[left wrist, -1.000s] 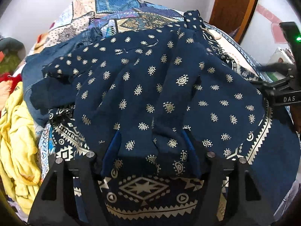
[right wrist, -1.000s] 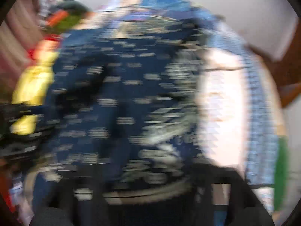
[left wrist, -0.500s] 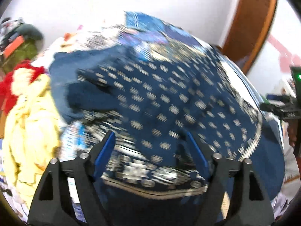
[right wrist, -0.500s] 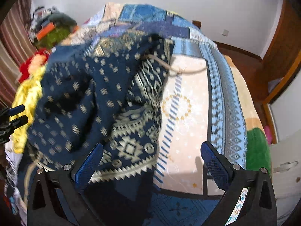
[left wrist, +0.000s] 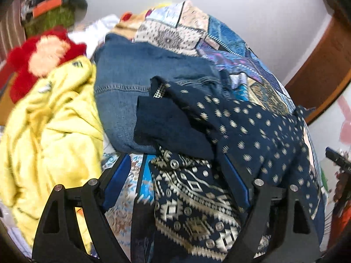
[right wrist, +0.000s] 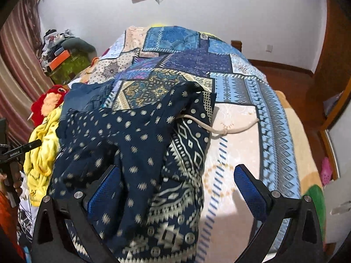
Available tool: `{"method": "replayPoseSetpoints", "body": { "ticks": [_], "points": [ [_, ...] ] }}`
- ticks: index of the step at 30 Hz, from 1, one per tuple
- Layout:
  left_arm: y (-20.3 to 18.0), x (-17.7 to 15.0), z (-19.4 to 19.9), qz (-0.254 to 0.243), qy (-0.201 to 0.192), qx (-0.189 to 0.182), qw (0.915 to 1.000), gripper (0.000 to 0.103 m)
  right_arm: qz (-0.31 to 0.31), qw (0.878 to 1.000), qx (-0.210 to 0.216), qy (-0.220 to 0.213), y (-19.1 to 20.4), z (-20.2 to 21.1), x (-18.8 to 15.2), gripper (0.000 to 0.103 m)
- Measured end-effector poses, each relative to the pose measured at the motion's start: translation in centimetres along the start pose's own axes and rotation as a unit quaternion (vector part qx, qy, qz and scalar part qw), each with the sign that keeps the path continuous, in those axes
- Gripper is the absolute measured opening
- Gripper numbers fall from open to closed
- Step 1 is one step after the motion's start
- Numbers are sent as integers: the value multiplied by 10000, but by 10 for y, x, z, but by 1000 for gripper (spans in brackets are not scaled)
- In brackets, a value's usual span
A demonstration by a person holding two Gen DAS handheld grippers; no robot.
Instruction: Fold large clothes
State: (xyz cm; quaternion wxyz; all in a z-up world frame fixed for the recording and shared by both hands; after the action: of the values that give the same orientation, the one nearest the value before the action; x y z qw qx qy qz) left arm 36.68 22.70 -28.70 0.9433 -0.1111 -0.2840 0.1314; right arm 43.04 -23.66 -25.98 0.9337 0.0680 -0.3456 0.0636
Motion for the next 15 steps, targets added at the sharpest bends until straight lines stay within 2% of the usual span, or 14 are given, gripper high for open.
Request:
{"method": "replayPoseSetpoints", "body": {
  "ticks": [4,7,11,13,15],
  "points": [
    [9,8,-41,349,198,-286,9988,84,-442,9984,180,297,-11,-46,5,103],
    [15,11,-70,543,343,-395,9972,80,-934,9924,619,507,-17,-76,9,103],
    [25,17,-92,606,243,-309,9974,78,-1540,9777,1304,586,-23,-103,22,103],
    [22,24,-90,513,40,-327,9981,77,-1509,9776,1383,489,-22,-108,32,102],
    [15,31,-91,400,16,-481,9980,54,-1303,9817,1317,447,-19,-113,41,100]
  ]
}}
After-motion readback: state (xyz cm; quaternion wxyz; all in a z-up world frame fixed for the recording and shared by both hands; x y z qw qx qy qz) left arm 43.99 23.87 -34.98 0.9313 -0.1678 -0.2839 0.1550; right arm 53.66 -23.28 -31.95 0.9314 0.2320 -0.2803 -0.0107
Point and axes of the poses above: each gripper's, at about its wrist camera, not at the fingertips, and z roughly against the way its jaws point, y to its left, x to its top, the point moved 7 cm from there along -z, roughly the way its jaws point, and after that the axes turned 2 degrees about z, right-handed, at the moved point
